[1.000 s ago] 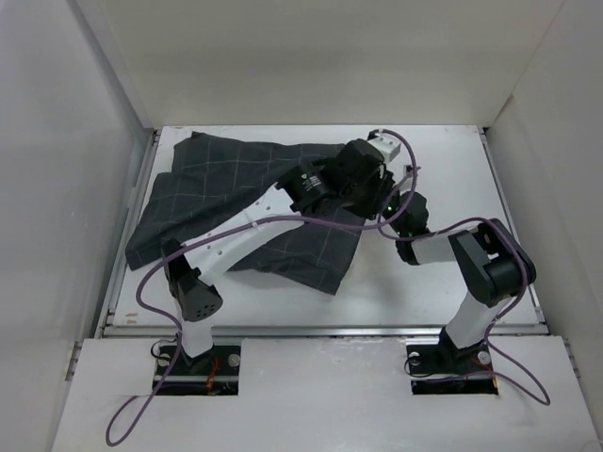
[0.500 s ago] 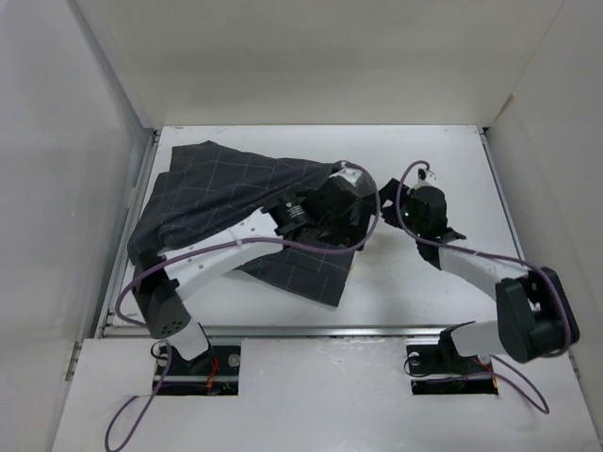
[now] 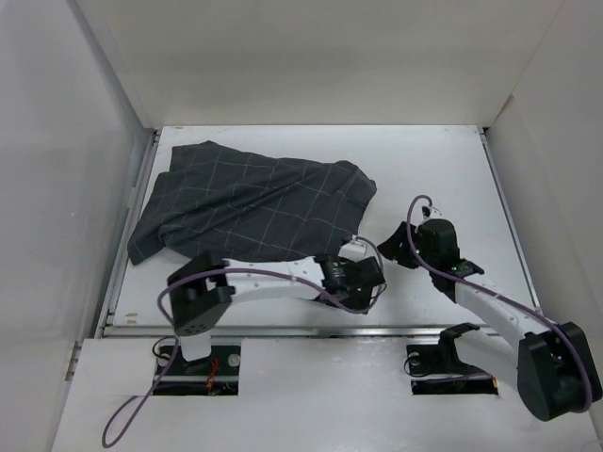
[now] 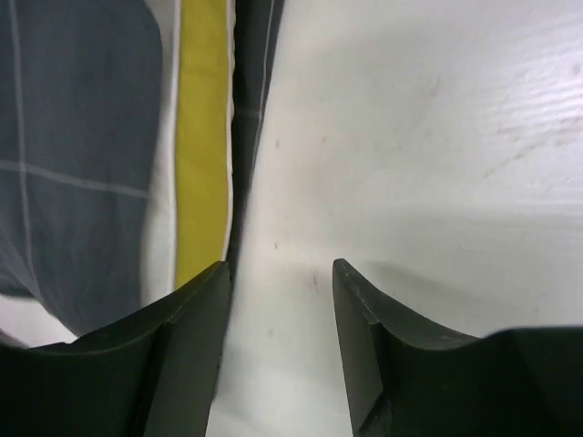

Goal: Put the pillow into the pillowcase

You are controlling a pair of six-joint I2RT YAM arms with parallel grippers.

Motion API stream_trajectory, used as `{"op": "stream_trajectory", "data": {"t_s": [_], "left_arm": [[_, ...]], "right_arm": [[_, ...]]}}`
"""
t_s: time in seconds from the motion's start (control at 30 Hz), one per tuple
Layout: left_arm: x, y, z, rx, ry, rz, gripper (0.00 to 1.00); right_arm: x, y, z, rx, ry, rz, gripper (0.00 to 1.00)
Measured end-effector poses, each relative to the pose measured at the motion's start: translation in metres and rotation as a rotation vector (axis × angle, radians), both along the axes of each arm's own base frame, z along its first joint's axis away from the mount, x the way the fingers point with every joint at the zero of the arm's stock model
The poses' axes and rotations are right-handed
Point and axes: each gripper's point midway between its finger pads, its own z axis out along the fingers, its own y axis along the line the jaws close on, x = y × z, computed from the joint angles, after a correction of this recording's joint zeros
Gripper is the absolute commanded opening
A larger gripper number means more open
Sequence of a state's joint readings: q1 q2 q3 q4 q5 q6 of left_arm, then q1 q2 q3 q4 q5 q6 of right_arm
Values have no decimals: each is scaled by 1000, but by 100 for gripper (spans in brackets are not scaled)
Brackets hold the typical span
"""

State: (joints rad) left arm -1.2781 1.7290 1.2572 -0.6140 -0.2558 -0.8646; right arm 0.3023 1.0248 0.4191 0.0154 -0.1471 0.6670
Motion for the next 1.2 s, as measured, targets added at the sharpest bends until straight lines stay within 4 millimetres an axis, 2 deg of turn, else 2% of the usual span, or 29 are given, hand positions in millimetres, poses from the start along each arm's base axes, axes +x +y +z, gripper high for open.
{"op": "stream_trajectory", "data": {"t_s": [0.1,0.17,0.3,0.4,0.47,0.53,0.57,0.6,0.73,0.77,0.83,0.87,0.9,1.0,1.07,1.2], "left_arm": [[6,-2,-30,96,-1,83,84],[11,3,-40,144,-8,149,81],[20,23,-43,195,-20,271,78],[29,29,-40,191,-35,326,76],[34,29,-38,181,-48,344,66],[37,26,-37,165,-57,339,45],[38,23,-36,156,-60,338,15],[40,21,-36,146,-61,340,0],[45,14,-31,143,-70,325,0],[46,13,-30,140,-75,324,0],[49,15,-29,147,-85,317,0],[50,15,-28,150,-90,311,0],[49,15,-26,151,-98,299,0],[44,10,-13,136,-130,234,0],[42,14,0,128,-149,230,0],[48,21,26,126,-192,239,0]], "right_arm": [[-14,6,-11,1,31,70,59],[-19,9,-11,0,28,114,62],[-24,16,-7,1,4,187,62],[-28,21,-6,2,-10,238,62],[-30,25,-8,-2,-12,272,64],[-34,33,-14,-5,0,317,64],[-37,39,-18,-6,10,342,64],[-40,44,-23,-7,24,366,64],[-50,68,-47,-1,86,452,64],[-51,75,-49,14,84,475,61],[-50,91,-46,30,59,518,50],[-49,98,-43,37,45,537,35],[-47,106,-39,46,23,553,15],[-38,127,-20,84,-48,590,5],[-32,138,-4,116,-110,611,2],[-18,162,29,206,-241,646,0]]}}
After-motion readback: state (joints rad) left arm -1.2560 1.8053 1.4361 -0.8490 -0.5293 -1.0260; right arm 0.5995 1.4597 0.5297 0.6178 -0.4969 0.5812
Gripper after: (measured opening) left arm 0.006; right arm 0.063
